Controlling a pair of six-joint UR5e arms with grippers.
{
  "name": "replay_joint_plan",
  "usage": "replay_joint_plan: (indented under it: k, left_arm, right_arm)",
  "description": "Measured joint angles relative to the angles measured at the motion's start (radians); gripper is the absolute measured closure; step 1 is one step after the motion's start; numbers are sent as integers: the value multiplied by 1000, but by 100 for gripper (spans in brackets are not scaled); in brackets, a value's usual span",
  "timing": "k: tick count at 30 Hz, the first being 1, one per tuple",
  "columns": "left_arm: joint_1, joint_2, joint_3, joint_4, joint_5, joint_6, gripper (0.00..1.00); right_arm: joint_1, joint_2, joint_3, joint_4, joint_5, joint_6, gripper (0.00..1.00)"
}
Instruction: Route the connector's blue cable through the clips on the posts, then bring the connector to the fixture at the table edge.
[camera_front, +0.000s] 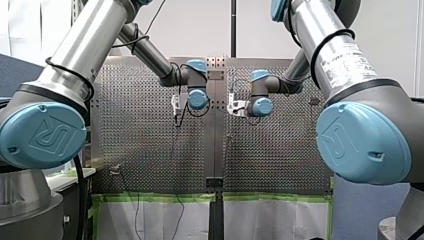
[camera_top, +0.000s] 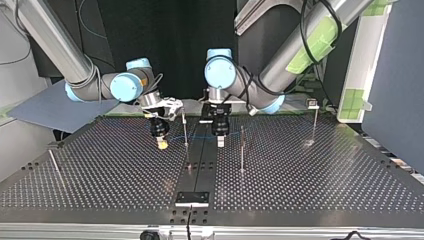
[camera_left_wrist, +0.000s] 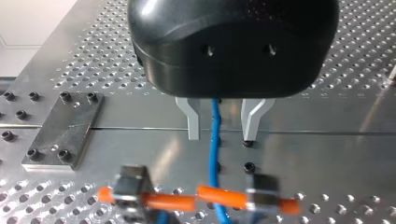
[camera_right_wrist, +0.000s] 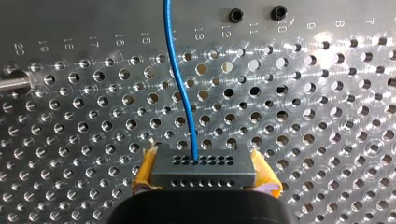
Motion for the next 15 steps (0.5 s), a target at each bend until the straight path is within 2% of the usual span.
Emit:
replay_joint_plan:
  k: [8, 9, 13, 15]
  left_arm:
    - [5, 0, 24, -39, 15, -8, 55]
    - [6, 0, 26, -43, 16, -8, 59]
    - [8, 0, 30, -58, 19, -10, 65]
    - [9, 0, 31, -61, 18, -10, 78]
  right_arm:
    - [1, 0, 0, 2, -1, 0, 100]
    - [1, 0, 0, 2, -1, 0, 100]
    - [1, 0, 0, 5, -1, 0, 100]
    - [2, 0, 0, 6, -1, 0, 100]
